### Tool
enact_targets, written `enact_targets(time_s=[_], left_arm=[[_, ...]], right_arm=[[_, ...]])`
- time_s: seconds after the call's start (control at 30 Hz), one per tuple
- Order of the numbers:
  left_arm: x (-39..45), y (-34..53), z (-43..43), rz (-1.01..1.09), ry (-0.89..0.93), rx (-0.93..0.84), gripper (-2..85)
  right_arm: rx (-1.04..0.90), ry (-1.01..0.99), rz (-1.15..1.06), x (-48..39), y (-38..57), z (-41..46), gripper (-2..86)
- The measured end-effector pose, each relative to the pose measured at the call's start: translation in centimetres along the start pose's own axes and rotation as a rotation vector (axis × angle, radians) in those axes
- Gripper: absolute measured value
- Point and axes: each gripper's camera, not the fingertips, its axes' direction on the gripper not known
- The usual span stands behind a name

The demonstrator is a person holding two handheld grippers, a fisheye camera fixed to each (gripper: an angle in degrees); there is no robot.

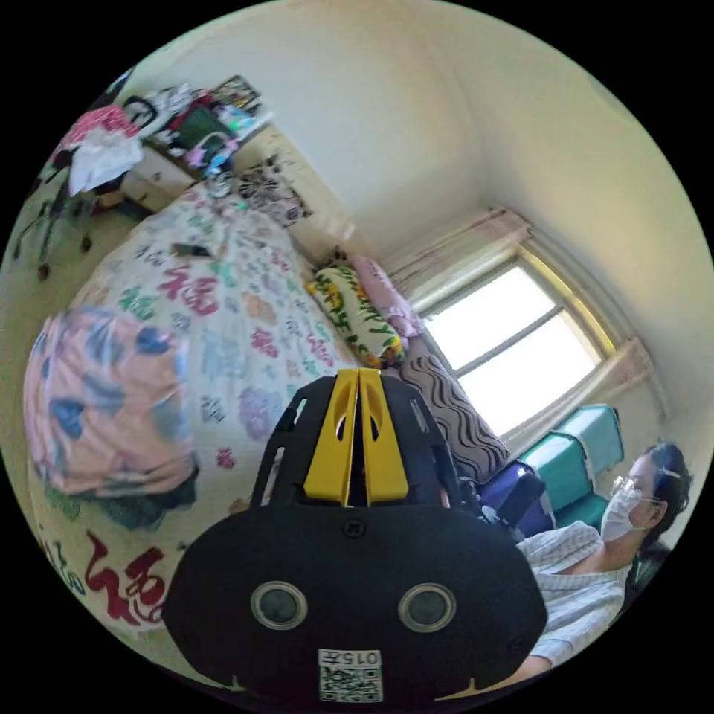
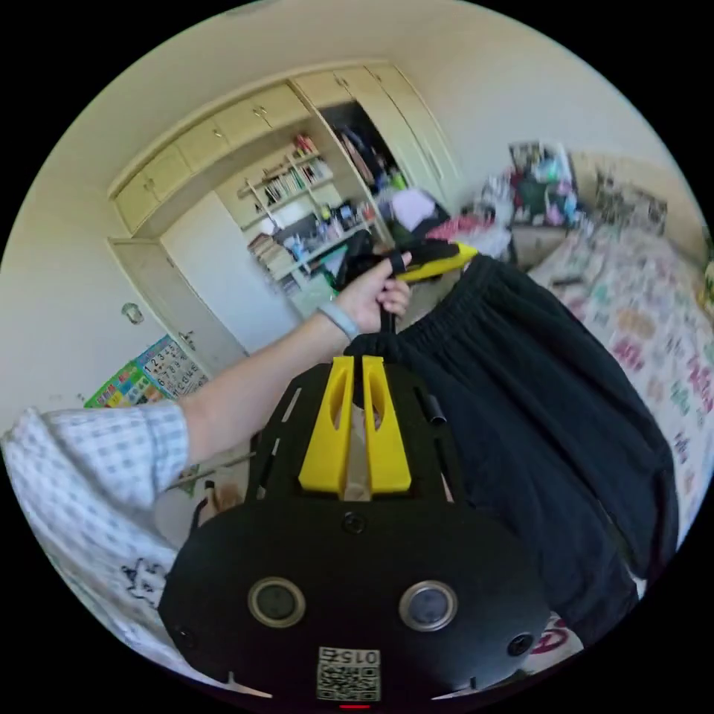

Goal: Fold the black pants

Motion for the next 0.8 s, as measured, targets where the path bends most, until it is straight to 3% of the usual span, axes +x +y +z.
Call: enact_targets(time_s=[0.07, 0.17, 0.27, 0.43, 0.57, 0.7, 0.8], left_arm=[[-7.4, 4.6, -2.8, -0.129, -0.112, 0.064, -0.7], [-12.0, 9.8, -5.8, -0.212, -0.064, 0.221, 0.2], [-13.2, 12.9, -5.3, -0.192, -0.169, 0.079, 5.2], [-14.9, 19.1, 0.6, -0.244, -0.34, -0.197, 11.5], [-15.9, 22.8, 6.2, -0.294, -0.393, -0.25, 12.4], [-16.3, 23.2, 10.1, -0.288, -0.469, -0.31, 8.5], [-14.7, 22.9, 10.9, -0.218, -0.508, -0.257, 1.8]], right_arm=[[-0.265, -0.182, 0.1, 3.6, 2.2, 8.8, 5.0], [-0.376, -0.279, 0.099, 5.5, 5.3, 11.9, 5.6], [-0.454, -0.221, 0.145, 9.2, 8.2, 10.5, 6.0], [-0.346, -0.077, 0.388, 17.7, 14.8, 2.2, 4.8], [-0.242, 0.169, 0.611, 22.6, 21.0, -4.9, 4.7], [-0.184, 0.306, 0.721, 25.5, 24.3, -8.2, 5.2], [-0.171, 0.394, 0.852, 28.8, 26.6, -9.6, 5.7]])
